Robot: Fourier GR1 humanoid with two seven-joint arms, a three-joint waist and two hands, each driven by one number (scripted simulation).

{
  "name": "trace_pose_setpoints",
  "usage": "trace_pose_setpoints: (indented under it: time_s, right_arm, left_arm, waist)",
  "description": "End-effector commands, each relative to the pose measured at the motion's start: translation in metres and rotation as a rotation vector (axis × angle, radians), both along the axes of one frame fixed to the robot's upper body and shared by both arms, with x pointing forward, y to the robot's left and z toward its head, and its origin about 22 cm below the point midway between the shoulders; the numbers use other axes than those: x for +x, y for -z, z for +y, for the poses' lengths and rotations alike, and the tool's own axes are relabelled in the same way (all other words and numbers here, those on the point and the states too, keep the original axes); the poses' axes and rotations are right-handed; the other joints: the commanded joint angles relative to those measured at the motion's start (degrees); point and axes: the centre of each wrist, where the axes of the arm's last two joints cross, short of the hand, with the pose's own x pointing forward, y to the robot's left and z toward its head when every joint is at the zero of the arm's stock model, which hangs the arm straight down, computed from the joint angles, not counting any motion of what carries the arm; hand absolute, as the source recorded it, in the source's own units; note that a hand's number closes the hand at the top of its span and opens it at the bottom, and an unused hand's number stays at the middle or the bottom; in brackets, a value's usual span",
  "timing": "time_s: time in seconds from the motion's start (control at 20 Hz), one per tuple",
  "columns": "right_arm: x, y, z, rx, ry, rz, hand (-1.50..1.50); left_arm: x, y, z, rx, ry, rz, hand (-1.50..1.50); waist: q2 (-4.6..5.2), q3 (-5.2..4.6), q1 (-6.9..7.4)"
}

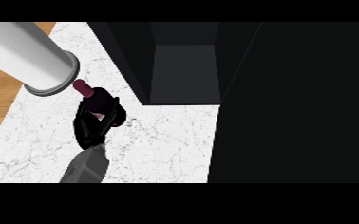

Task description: Pick up the wine, place it into the cabinet and close the cabinet

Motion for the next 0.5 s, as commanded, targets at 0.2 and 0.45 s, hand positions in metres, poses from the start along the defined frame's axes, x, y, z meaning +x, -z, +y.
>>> trace_pose_setpoints:
  time_s: [0.2, 0.45]
  right_arm:
    - [-0.021, -0.013, -0.009, 0.031, -0.001, -0.053, -1.50]
    - [-0.015, -0.002, -0.006, 0.034, 0.009, -0.023, -1.50]
  left_arm:
    - [0.017, -0.001, -0.001, 0.162, 0.080, 0.034, 1.50]
    - [-0.017, 0.004, 0.042, 0.158, 0.539, 0.025, 1.50]
  waist:
    - [0.02, 0.01, -0.16]
    - [-0.46, 0.11, 0.14]
